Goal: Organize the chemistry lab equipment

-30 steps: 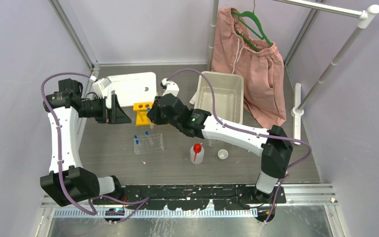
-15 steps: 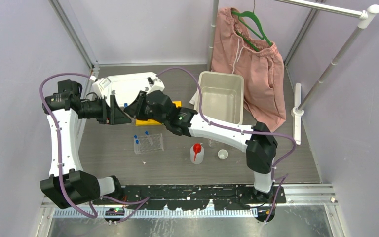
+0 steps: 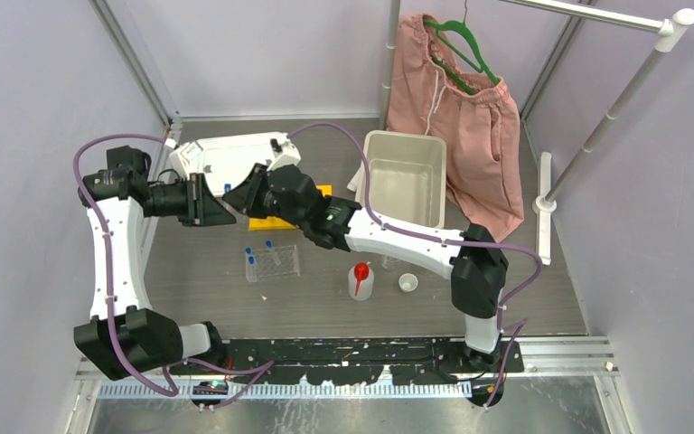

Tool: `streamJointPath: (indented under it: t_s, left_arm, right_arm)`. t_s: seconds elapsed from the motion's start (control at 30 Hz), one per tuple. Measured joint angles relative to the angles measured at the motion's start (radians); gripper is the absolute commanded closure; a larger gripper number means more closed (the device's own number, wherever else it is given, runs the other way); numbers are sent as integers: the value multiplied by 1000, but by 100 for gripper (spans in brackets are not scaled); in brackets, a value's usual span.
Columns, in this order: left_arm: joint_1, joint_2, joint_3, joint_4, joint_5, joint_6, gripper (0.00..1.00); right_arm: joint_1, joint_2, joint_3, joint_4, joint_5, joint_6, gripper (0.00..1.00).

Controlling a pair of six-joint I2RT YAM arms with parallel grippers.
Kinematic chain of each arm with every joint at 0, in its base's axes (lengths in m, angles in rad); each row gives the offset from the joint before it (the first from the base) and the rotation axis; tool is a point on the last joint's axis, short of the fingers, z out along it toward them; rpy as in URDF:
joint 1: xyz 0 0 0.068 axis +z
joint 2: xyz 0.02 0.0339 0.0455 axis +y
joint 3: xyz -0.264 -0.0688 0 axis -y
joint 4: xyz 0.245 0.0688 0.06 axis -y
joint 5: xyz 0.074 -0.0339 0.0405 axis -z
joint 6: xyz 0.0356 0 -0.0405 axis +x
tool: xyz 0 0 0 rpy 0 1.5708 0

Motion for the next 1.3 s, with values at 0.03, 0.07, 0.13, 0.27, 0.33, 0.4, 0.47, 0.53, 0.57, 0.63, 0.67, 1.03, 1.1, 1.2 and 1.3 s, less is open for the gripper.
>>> streamJointPath:
  t_s: [0.03, 0.07, 0.13, 0.27, 0.33, 0.4, 0.47, 0.53, 0.57, 0.63, 0.67, 1.03, 1.1, 1.2, 1.3]
  left_arm:
    - [0, 0, 0, 1, -2, 0, 89]
    - [1, 0, 0, 1, -6, -2, 91]
    - [6, 1, 0, 1, -10, -2, 96]
    - [6, 2, 0, 3, -16, 6, 100]
    - [6, 2, 0, 3, -17, 12, 100]
    - [6, 2, 0, 2, -18, 28, 100]
    - [6, 2, 0, 1, -21, 45, 100]
    - [6, 1, 0, 1, -24, 64, 100]
    - [6, 0, 0, 1, -25, 76, 100]
    - [5, -6, 0, 0, -25, 92, 100]
    - [3, -10, 0, -3, -25, 106, 100]
    - [-27, -36, 0, -54, -30, 193, 100]
    - [-27, -36, 0, -61, -31, 208, 100]
    - [-32, -36, -1, -71, -31, 221, 100]
    - [-32, -36, -4, -79, -31, 235, 100]
  right_arm:
    - [0, 0, 0, 0, 0, -1, 92]
    - [0, 0, 0, 2, 1, -2, 86]
    - [0, 0, 0, 3, 1, -2, 71]
    - [0, 6, 49, -82, 5, -18, 51]
    - [-2, 9, 91, -150, 5, -35, 47]
    - [-10, 9, 126, -208, -6, -48, 45]
    - [-22, 10, 163, -272, -35, -57, 45]
    - [-41, 16, 200, -322, -74, -64, 45]
    - [-51, 21, 216, -338, -100, -69, 45]
    - [-68, 31, 243, -368, -152, -82, 46]
    - [-76, 39, 259, -386, -175, -87, 47]
    - [-89, 116, 355, -486, -321, -132, 62]
    - [-89, 120, 367, -496, -333, -135, 63]
    - [-90, 124, 384, -507, -342, -144, 66]
    - [-95, 130, 404, -516, -346, -155, 73]
